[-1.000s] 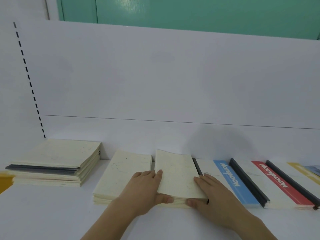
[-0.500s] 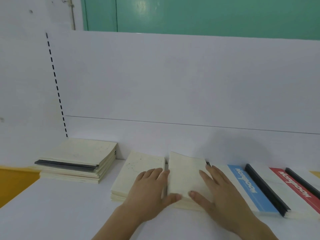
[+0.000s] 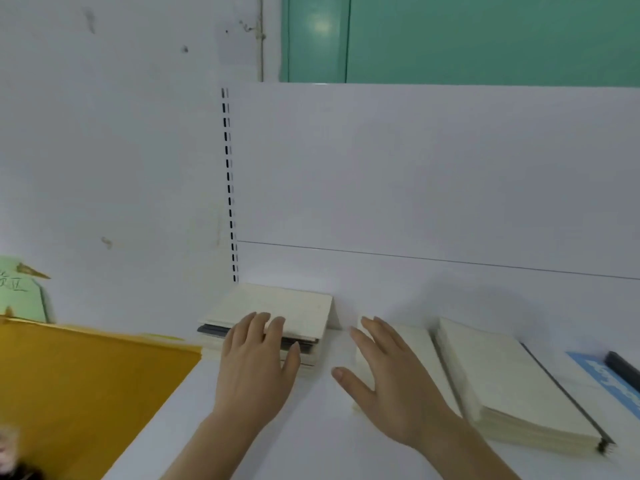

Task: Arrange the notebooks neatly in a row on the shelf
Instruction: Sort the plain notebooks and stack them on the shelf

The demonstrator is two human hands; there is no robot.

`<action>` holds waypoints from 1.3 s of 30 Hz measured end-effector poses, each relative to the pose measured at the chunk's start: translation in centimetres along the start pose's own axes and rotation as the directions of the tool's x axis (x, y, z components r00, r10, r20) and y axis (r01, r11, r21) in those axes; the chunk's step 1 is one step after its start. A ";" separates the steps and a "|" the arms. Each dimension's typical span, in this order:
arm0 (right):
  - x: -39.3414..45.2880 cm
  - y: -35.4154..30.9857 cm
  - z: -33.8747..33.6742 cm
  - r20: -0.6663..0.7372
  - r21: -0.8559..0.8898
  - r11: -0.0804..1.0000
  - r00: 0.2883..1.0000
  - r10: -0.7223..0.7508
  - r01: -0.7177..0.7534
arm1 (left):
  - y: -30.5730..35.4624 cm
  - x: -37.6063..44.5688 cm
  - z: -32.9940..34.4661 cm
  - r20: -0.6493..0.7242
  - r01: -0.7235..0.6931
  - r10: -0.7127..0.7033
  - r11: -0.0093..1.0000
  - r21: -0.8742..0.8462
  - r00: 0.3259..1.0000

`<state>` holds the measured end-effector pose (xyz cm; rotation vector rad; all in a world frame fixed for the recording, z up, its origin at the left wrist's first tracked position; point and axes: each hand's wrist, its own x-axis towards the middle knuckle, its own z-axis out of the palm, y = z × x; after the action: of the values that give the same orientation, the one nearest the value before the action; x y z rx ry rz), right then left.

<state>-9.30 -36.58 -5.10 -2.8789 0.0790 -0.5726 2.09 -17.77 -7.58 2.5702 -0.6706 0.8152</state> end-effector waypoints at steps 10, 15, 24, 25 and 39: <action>7.4 -7.0 6.2 0.041 -0.213 0.973 0.994 0.098 -0.087 | -8.3 0.8 0.5 0.172 -0.119 0.109 0.991 0.053 0.979; 7.1 -7.2 4.8 -0.135 -0.190 0.981 0.991 0.002 -0.028 | -9.1 1.0 -0.4 0.120 -0.097 0.126 0.969 -0.226 0.985; 3.8 -10.2 1.5 -0.606 -0.034 0.984 0.786 0.120 -0.177 | -4.6 0.9 -5.5 0.159 0.224 -0.165 0.539 -0.812 0.973; 3.5 -11.1 2.0 -0.630 -0.011 0.991 0.771 0.097 -0.134 | -3.7 1.0 -6.1 0.243 0.281 -0.141 0.423 -0.861 0.960; 5.8 -7.6 4.4 -0.363 0.148 0.984 0.921 0.143 -0.095 | -6.6 1.3 -5.3 0.327 0.403 -0.422 0.103 -0.909 0.846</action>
<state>-2.20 -28.89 -5.32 -2.5830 0.2634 -1.0523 4.18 -10.30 -3.97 1.3654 -0.2127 0.0572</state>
